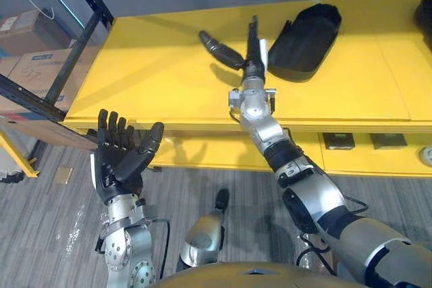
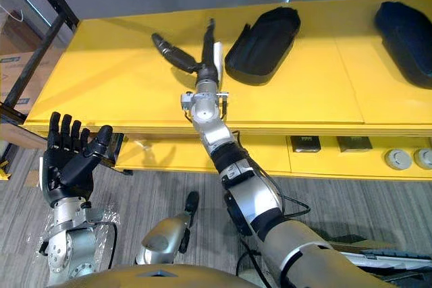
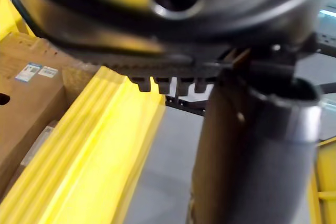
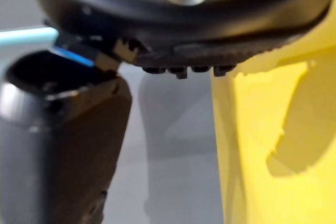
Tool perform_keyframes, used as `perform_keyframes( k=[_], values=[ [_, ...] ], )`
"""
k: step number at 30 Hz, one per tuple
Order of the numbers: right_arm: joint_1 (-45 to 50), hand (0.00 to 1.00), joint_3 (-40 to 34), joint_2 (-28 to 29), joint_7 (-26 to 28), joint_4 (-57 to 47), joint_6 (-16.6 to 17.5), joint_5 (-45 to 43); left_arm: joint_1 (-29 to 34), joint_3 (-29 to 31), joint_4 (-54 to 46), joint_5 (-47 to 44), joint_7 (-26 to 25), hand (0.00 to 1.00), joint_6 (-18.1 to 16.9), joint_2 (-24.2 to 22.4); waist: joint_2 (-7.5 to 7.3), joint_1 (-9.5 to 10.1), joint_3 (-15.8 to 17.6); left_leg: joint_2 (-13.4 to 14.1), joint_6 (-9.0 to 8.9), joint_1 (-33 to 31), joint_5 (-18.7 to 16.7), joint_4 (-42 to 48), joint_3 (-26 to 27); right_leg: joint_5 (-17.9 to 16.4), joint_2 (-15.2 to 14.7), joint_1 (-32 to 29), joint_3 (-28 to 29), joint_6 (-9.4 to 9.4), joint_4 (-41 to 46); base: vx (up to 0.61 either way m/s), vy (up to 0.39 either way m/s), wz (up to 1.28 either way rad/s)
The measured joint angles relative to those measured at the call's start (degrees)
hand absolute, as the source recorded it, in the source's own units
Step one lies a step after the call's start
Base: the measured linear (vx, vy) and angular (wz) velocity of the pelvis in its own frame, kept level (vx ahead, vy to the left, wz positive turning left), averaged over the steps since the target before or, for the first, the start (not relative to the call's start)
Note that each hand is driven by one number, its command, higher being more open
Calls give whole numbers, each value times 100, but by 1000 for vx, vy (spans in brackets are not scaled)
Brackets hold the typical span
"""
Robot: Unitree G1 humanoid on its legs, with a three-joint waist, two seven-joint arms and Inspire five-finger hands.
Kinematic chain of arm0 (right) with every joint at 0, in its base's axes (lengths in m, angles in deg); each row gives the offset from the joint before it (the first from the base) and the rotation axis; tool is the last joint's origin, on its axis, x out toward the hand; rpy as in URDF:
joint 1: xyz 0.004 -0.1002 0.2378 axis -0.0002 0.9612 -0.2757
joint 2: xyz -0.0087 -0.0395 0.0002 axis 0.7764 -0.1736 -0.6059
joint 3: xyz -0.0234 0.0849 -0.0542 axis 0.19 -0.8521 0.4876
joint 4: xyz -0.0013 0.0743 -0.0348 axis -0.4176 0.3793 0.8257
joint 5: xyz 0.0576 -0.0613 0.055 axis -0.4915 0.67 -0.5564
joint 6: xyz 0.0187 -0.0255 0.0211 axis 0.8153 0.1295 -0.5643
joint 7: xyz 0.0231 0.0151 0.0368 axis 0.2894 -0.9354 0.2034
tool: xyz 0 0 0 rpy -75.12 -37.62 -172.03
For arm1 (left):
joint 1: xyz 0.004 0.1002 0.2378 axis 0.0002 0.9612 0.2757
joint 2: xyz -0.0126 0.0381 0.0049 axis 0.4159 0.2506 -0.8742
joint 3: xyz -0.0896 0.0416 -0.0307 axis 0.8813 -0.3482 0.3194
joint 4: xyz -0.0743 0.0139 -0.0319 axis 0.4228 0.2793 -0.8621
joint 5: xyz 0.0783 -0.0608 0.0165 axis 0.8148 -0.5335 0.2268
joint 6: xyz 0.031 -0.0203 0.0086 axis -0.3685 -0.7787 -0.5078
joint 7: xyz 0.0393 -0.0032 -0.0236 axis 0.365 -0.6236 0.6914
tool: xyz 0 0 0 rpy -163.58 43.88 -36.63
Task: Walk over and take three plastic housings, then place them on the shelf
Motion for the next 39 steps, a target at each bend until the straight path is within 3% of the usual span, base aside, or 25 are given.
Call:
perform_keyframes(
  k=[4,8,20,27,35,39],
  values=[
    [-142,100,-206,-102,-332,172,-20,106,33,-194,12,6,-180,100,-2,2,15,2,13,-52,36,-25,31,2,71,-67,-131,-149,105,10,188,12,-27,-6],
    [-272,100,-211,-376,-604,173,-42,460,-11,-332,16,-3,-276,100,-3,5,146,-23,172,-59,35,-16,39,3,88,-149,-204,-247,183,6,329,0,-42,-6],
    [-280,100,-75,-655,-600,221,-47,646,-184,-649,308,-146,-266,100,-71,36,288,-108,351,-77,40,34,51,4,118,-151,-217,-245,249,10,304,4,-40,-3],
    [-63,100,251,-660,-210,58,154,657,-313,-652,314,-144,-240,100,-86,220,272,-197,412,-25,39,61,50,4,254,23,-94,-240,386,31,6,-13,-34,-10],
    [705,100,739,-654,-55,-826,135,886,-424,-626,643,-124,-189,100,-227,232,250,-368,422,74,10,182,-2,3,421,229,96,-149,559,26,-356,-36,-43,-14],
    [1208,100,841,-680,452,-1978,155,905,-303,-534,639,-115,-206,100,-360,243,169,-483,398,141,-2,207,-56,2,565,390,197,-145,663,21,-600,-45,-38,-17]
  ],
)
